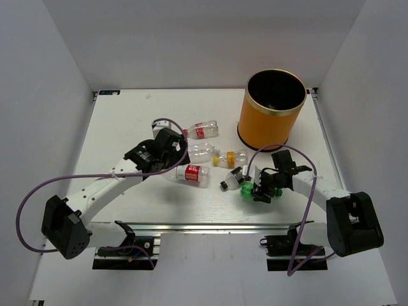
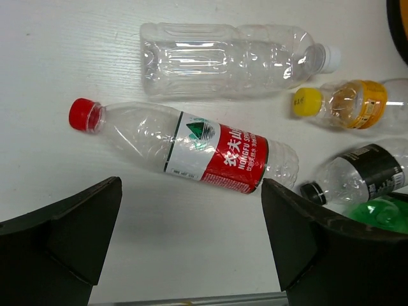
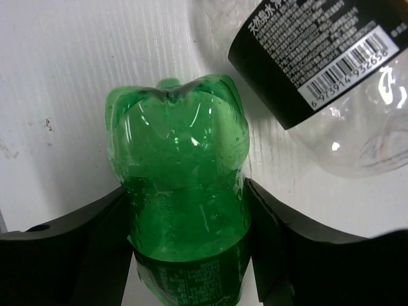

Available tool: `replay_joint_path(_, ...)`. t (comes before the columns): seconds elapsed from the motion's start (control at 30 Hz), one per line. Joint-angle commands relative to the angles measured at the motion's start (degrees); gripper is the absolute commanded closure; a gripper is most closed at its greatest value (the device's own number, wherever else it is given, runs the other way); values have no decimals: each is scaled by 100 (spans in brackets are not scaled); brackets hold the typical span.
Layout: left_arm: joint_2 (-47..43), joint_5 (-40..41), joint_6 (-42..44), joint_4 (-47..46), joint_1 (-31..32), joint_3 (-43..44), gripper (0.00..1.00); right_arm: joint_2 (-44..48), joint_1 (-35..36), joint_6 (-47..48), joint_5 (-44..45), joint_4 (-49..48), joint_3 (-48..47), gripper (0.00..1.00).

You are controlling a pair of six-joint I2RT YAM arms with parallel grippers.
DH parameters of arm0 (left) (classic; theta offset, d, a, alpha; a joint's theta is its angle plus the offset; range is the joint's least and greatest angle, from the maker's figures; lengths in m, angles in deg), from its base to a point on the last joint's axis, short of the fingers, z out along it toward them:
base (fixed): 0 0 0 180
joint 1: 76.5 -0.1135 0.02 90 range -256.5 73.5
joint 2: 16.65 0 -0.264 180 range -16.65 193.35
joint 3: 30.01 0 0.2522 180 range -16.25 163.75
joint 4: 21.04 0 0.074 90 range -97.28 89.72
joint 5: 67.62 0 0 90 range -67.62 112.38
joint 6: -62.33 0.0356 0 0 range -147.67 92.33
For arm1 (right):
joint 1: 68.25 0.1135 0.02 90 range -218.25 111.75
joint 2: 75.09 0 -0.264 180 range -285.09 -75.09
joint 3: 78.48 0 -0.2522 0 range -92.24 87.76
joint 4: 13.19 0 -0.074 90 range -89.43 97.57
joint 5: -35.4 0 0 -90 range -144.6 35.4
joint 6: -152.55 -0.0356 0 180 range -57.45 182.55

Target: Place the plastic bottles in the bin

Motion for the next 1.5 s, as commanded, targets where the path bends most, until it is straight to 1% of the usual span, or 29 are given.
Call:
replay_joint_path(0.0, -356, 315, -641, 416, 37, 195, 0, -122, 110, 259, 666, -20, 123, 59)
replay_joint_path(0.03, -425, 263, -746, 416, 37, 116, 0, 62, 119, 304, 657, 302, 106, 69)
replay_joint_path(0.1, -426, 70, -1001, 416, 37, 11, 0, 467, 102, 557, 420, 699, -34, 76)
replay_joint_path(0.13, -339, -36, -1185, 486, 89, -59, 0, 1042, 110, 620, 54, 1519, -357, 79)
replay_joint_path(0.2, -59, -141, -1371, 636, 90, -121, 0, 1546, 110, 953, -282, 2166, -710, 82)
replay_joint_path(0.23, 39, -203, -1371, 558, 90, -122, 0, 1662, 102, 989, -571, 3083, -1425, 83)
replay_joint_path(0.3, 197, -343, -1502, 400, 90, -288, 0, 1996, 93, 1051, -879, 3686, -1957, 83)
replay_joint_path(0.33, 346, -344, -1581, 234, 90, -289, 0, 2049, 84, 755, -959, 3733, -2656, 83)
replay_joint_path(0.37, 417, -423, -1652, 162, 90, -341, 0, 2085, 76, 509, -934, 3316, -2837, 85)
replay_joint_path(0.4, 496, -423, -1783, 162, 90, -341, 0, 2285, 67, 210, -577, 3042, -2978, 85)
replay_joint_path(0.43, 575, -423, -1845, 162, 142, -341, 0, 2383, 84, -811, -330, 2648, -3136, 85)
replay_joint_path(0.47, 733, -423, -1846, 40, 143, -341, 0, 2549, 75, -1212, -23, 1156, -3111, 85)
replay_joint_path(0.5, 813, -423, -1907, 39, 143, -341, 0, 2673, 67, -1478, 972, 645, -3085, 85)
replay_joint_path(0.53, 892, -423, -1994, 39, 204, -341, 0, 2665, 58, -2176, 1313, 205, -3015, 85)
replay_joint_path(0.57, 1049, -423, -1995, 39, 204, -289, 0, 2613, 58, -2331, 1586, -748, -3040, 85)
replay_joint_path(0.6, 1129, -423, -2065, 39, 204, -289, 0, 2438, 40, -2498, 2250, -940, -3110, 85)
replay_joint_path(0.67, 1261, -423, -2144, -23, 257, -175, 0, 2069, -30, -2666, 2597, -1494, -3488, 85)
replay_joint_path(0.73, 1445, -423, -2206, -111, 310, -122, 0, 1577, -47, -2736, 2818, -1793, -3795, 85)
replay_joint_path(0.87, 1814, -371, -2268, -164, 424, 89, 0, 856, -240, -2965, 2925, -2252, -4227, 83)
replay_joint_path(0.9, 1876, -371, -2268, -164, 424, 89, 0, 567, -258, -2966, 2907, -2643, -4314, 82)
replay_joint_path(1.03, 1965, -318, -2391, -164, 538, 89, 0, -259, -443, -3141, 2329, -2867, -4797, 78)
replay_joint_path(1.2, 1851, -125, -2636, -111, 600, -95, 0, -1236, -821, -3527, 1713, -3008, -5404, 71)
replay_joint_path(1.23, 1746, -72, -2637, -111, 600, -174, 0, -1437, -908, -3545, 1607, -2999, -5509, 66)
replay_joint_path(1.27, 1745, -72, -2637, -111, 600, -253, 0, -1639, -944, -3554, 1467, -2982, -5606, 60)
replay_joint_path(1.3, 1675, -11, -2706, -111, 652, -253, 0, -1729, -979, -3598, 1413, -2929, -5668, 51)
replay_joint_path(1.33, 1675, 59, -2707, -111, 652, -253, 0, -1947, -1014, -3633, 1378, -2694, -5808, 29)
replay_joint_path(1.4, 1675, 130, -2838, -41, 653, -253, 0, -2072, -1076, -3633, 1272, -2569, -5862, 19)
replay_joint_path(1.43, 1675, 182, -2839, -41, 653, -253, 0, -2046, -1111, -3660, 1246, -2612, -5731, 10)
replay_joint_path(1.47, 1675, 183, -2891, 12, 653, -253, 0, -1994, -1146, -3677, 1220, -2760, -5504, 10)
